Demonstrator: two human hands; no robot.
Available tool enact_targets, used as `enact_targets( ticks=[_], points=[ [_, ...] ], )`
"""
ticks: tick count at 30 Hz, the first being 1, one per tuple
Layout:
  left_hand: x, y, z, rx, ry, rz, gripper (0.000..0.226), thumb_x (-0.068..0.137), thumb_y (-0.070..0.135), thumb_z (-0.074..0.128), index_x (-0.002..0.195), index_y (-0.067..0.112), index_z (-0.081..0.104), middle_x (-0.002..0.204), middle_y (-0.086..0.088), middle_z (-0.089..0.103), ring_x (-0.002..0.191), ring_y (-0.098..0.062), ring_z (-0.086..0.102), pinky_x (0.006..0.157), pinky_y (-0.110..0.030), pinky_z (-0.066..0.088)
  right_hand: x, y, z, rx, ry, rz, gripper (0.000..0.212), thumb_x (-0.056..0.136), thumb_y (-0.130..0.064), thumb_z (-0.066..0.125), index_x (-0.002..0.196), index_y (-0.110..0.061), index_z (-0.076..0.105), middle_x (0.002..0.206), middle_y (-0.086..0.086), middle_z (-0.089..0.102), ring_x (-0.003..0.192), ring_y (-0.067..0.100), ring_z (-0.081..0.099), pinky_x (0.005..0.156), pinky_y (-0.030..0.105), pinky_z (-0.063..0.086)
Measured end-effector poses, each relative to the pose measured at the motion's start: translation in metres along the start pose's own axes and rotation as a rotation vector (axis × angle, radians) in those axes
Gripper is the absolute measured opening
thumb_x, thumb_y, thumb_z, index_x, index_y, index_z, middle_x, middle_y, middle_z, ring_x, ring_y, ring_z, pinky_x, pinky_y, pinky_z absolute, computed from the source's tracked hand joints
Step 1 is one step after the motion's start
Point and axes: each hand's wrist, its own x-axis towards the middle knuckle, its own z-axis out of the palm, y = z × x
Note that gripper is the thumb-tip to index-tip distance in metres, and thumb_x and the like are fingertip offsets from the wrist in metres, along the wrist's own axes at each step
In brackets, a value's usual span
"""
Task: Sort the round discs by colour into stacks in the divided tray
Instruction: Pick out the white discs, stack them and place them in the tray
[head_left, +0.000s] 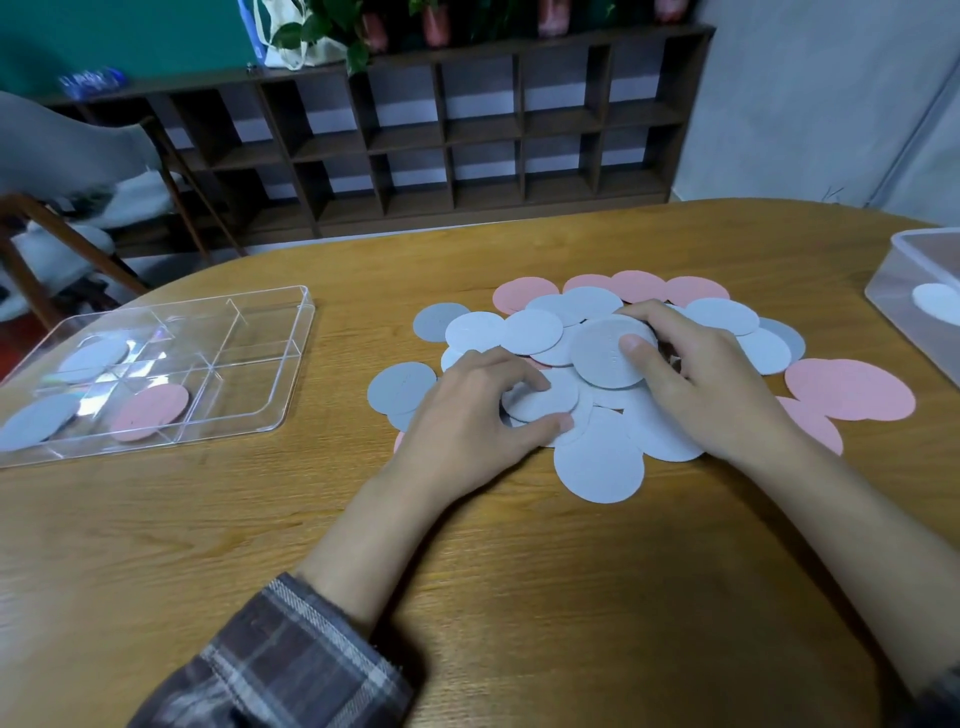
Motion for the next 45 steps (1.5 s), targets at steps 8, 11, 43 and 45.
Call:
enact_targets(
  ticks=[8,11,43,45],
  points=[
    [0.001,0.001,-0.003,-0.041,0.204,0.148,0.016,0.098,0.035,0.069,0.100,0.025,0.081,0.096,0.012,0.069,0.090,-0.012,0.058,0.074,-0.028,0.047,0.001,0.000,0.002,0.022,0.011,0.026,0.023,0.106,-0.022,0.049,0.125,-0.026,0.062,0.093,0.000,0.069,0.082,0.020,0.066,0.082,0.038,0.050],
    [0.001,0.003,-0.006,-0.066,0.271,0.169,0.012,0.098,0.026,0.072,0.102,0.022,0.083,0.087,0.010,0.062,0.083,-0.006,0.054,0.067,-0.016,0.038,0.000,-0.002,0.002,0.032,0.004,0.022,0.025,0.107,-0.020,0.048,0.125,-0.027,0.063,0.091,-0.002,0.070,0.080,0.008,0.067,0.077,0.020,0.046],
    [-0.001,0.005,0.001,0.006,0.006,-0.106,0.060,0.067,0.075,0.077,0.116,0.040,0.073,0.109,0.020,0.063,0.109,-0.004,0.056,0.096,-0.038,0.050,0.000,0.000,0.006,0.040,-0.005,0.005,0.028,0.103,-0.024,0.055,0.128,-0.033,0.065,0.096,0.001,0.071,0.086,0.017,0.063,0.080,0.040,0.052],
    [-0.003,0.006,0.001,0.075,-0.024,-0.084,0.069,0.064,0.078,0.077,0.122,0.040,0.071,0.117,0.021,0.060,0.116,-0.006,0.051,0.102,-0.042,0.047,0.002,0.006,0.004,0.052,0.026,0.027,0.028,0.103,-0.026,0.055,0.128,-0.034,0.064,0.096,0.008,0.072,0.088,0.025,0.065,0.080,0.048,0.053]
  ],
)
